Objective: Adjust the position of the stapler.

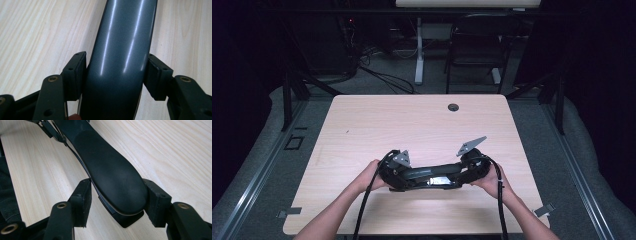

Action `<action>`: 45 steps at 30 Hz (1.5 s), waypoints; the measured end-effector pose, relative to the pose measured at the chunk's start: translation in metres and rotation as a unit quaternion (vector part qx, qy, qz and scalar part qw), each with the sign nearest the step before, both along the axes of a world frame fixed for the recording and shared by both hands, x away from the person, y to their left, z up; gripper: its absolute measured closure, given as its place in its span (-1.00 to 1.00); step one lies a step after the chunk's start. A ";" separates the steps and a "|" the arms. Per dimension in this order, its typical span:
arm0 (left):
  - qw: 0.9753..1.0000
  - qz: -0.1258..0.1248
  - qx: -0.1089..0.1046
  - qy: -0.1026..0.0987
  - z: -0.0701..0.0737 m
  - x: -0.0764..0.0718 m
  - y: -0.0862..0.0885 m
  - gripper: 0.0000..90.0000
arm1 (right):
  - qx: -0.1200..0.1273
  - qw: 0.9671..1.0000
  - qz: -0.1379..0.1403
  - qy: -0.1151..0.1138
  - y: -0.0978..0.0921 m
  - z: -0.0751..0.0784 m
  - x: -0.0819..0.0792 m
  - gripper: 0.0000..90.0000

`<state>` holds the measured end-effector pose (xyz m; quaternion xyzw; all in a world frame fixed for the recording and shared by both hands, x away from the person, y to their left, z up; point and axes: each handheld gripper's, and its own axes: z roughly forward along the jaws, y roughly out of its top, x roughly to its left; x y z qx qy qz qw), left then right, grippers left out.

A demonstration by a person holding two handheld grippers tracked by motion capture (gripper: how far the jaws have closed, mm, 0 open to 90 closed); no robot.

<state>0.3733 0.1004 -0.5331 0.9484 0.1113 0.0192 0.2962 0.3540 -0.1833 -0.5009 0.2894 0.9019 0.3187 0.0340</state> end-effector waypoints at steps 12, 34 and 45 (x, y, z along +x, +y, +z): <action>1.000 -0.007 0.000 -0.003 0.000 0.003 -0.002 -0.10 | -0.012 1.000 -0.010 -0.005 0.000 0.001 -0.003 0.00; 0.999 0.031 -0.013 -0.031 0.006 -0.006 -0.004 -0.48 | -0.014 0.999 -0.034 -0.016 0.000 0.007 -0.011 -0.40; 0.988 0.118 -0.089 -0.054 0.029 -0.015 0.020 -0.95 | -0.018 0.996 -0.085 -0.029 -0.016 0.020 -0.030 -0.80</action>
